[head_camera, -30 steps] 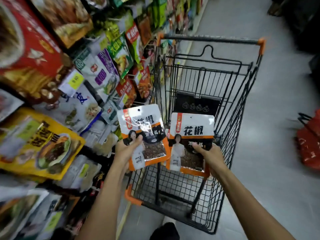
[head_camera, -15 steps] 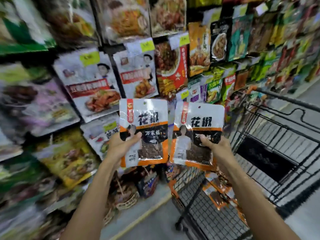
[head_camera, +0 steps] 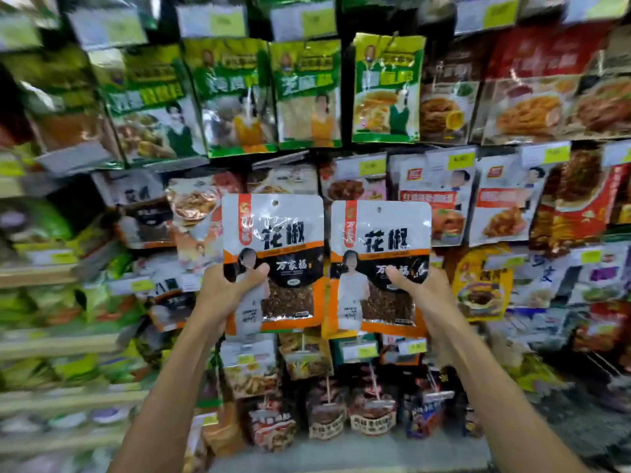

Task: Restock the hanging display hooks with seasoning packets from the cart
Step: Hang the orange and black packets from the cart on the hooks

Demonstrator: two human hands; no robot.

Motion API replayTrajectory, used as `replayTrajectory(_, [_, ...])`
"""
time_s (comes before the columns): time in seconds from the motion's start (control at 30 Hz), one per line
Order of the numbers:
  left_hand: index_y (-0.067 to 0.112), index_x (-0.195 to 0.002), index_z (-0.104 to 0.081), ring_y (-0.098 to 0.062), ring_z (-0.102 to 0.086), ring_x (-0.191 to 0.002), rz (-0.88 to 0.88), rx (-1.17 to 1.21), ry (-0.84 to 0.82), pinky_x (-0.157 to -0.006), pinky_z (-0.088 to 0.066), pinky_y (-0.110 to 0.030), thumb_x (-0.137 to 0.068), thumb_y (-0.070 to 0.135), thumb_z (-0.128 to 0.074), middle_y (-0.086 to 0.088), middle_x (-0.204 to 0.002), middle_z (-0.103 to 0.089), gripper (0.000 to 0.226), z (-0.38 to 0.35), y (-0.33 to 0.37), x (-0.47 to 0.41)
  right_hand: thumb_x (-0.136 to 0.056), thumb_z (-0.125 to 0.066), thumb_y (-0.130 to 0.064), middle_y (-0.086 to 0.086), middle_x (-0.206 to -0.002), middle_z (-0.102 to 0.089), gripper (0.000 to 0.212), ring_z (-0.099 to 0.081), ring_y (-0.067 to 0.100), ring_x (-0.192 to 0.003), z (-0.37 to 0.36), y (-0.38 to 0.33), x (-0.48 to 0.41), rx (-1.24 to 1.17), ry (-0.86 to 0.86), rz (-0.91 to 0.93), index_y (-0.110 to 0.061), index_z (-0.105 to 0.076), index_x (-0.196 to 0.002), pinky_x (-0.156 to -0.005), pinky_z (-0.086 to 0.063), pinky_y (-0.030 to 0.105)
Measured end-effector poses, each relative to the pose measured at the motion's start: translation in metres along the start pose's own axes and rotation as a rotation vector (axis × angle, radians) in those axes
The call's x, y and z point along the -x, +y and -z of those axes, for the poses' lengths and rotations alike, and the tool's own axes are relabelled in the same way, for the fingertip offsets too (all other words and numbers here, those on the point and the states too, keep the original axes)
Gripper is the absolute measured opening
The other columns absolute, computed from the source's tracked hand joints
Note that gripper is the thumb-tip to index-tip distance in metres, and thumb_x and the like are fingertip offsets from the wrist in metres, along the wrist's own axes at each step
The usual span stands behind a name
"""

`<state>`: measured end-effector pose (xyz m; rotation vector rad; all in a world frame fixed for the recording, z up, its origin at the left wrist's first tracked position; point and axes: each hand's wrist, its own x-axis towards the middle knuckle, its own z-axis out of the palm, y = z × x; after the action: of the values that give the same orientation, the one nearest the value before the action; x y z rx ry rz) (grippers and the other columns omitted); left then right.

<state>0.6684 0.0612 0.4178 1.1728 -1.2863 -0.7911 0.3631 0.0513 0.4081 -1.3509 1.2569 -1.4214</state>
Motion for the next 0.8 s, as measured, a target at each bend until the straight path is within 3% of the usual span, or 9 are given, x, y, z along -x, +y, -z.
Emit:
replayTrajectory(0.07, [0.015, -0.119, -0.058, -0.026, -0.061, -0.098, 0.001, -0.033, 0.030, -0.081, -0.049, -0.040, -0.065, 0.050, -0.077, -0.004, -0.107, -0.065, 0.067, 0.057, 0.001, 0.007, -0.078, -0.075, -0.037, 0.037, -0.116, -0.055, 0.061, -0.053, 0.049, -0.110, -0.053, -0.011, 0.009, -0.010, -0.045, -0.004, 0.008, -0.056, -0.114, -0.098, -0.040, 0.061])
replayTrajectory(0.17, [0.019, -0.078, -0.061, -0.021, -0.059, -0.068, 0.000, -0.078, 0.110, -0.061, -0.045, -0.035, -0.063, 0.048, -0.076, -0.005, -0.069, -0.058, 0.036, 0.136, 0.006, 0.019, -0.076, -0.074, -0.039, 0.018, -0.107, -0.068, 0.047, -0.063, 0.032, -0.105, -0.128, -0.025, 0.024, -0.012, -0.130, 0.018, -0.006, -0.064, -0.108, -0.094, -0.048, 0.051])
replayTrajectory(0.23, [0.034, -0.060, -0.057, -0.009, -0.054, -0.055, -0.021, -0.101, 0.163, -0.055, -0.041, -0.027, -0.065, 0.044, -0.076, 0.007, -0.056, -0.052, 0.022, 0.184, 0.008, 0.025, -0.076, -0.073, -0.040, 0.029, -0.111, -0.063, 0.059, -0.060, 0.039, -0.106, -0.173, -0.032, 0.034, -0.029, -0.173, 0.051, 0.003, -0.060, -0.113, -0.093, -0.048, 0.054])
replayTrajectory(0.3, [0.031, -0.062, -0.057, -0.013, -0.056, -0.059, -0.011, -0.110, 0.208, -0.058, -0.042, -0.029, -0.063, 0.046, -0.078, 0.000, -0.061, -0.054, 0.026, 0.227, 0.010, 0.031, -0.076, -0.074, -0.039, 0.032, -0.113, -0.059, 0.065, -0.059, 0.038, -0.105, -0.213, -0.040, 0.040, -0.042, -0.196, 0.067, 0.007, -0.056, -0.118, -0.095, -0.043, 0.061])
replayTrajectory(0.4, [0.011, -0.071, -0.051, -0.022, -0.056, -0.068, 0.019, -0.105, 0.242, -0.063, -0.045, -0.034, -0.055, 0.056, -0.080, -0.010, -0.070, -0.053, 0.055, 0.281, 0.010, 0.038, -0.072, -0.073, -0.044, 0.015, -0.112, -0.068, 0.057, -0.064, 0.025, -0.105, -0.265, -0.049, 0.043, -0.030, -0.269, 0.076, -0.007, -0.063, -0.114, -0.097, -0.045, 0.057])
replayTrajectory(0.53, [0.015, -0.077, -0.050, -0.023, -0.054, -0.072, 0.052, -0.108, 0.304, -0.064, -0.043, -0.042, -0.052, 0.061, -0.079, -0.010, -0.076, -0.050, 0.060, 0.332, 0.002, 0.042, -0.073, -0.075, -0.045, 0.004, -0.141, -0.048, 0.084, -0.045, 0.024, -0.129, -0.320, -0.057, 0.042, -0.069, -0.337, 0.069, -0.008, -0.042, -0.141, -0.109, -0.036, 0.047])
replayTrajectory(0.63, [0.016, -0.077, -0.050, -0.022, -0.050, -0.070, 0.051, -0.115, 0.334, -0.064, -0.042, -0.042, -0.057, 0.059, -0.078, -0.008, -0.076, -0.050, 0.055, 0.357, -0.004, 0.041, -0.077, -0.074, -0.039, 0.010, -0.111, -0.062, 0.065, -0.058, 0.033, -0.110, -0.353, -0.055, 0.033, -0.033, -0.338, 0.065, 0.002, -0.053, -0.124, -0.086, -0.046, 0.045])
replayTrajectory(0.7, [0.009, -0.078, -0.053, -0.023, -0.049, -0.071, 0.046, -0.119, 0.344, -0.065, -0.045, -0.047, -0.064, 0.053, -0.076, -0.009, -0.076, -0.049, 0.051, 0.370, -0.009, 0.037, -0.078, -0.074, -0.037, 0.023, -0.101, -0.064, 0.057, -0.060, 0.040, -0.102, -0.373, -0.053, 0.026, -0.012, -0.355, 0.048, 0.006, -0.058, -0.113, -0.085, -0.048, 0.053])
replayTrajectory(0.8, [0.008, -0.076, -0.050, -0.023, -0.049, -0.066, 0.032, -0.124, 0.373, -0.063, -0.044, -0.042, -0.067, 0.045, -0.074, -0.012, -0.067, -0.046, 0.045, 0.381, -0.014, 0.020, -0.073, -0.076, -0.039, -0.002, -0.109, -0.070, 0.043, -0.061, 0.024, -0.109, -0.400, -0.052, 0.010, -0.069, -0.386, 0.035, -0.022, -0.065, -0.111, -0.095, -0.046, 0.048])
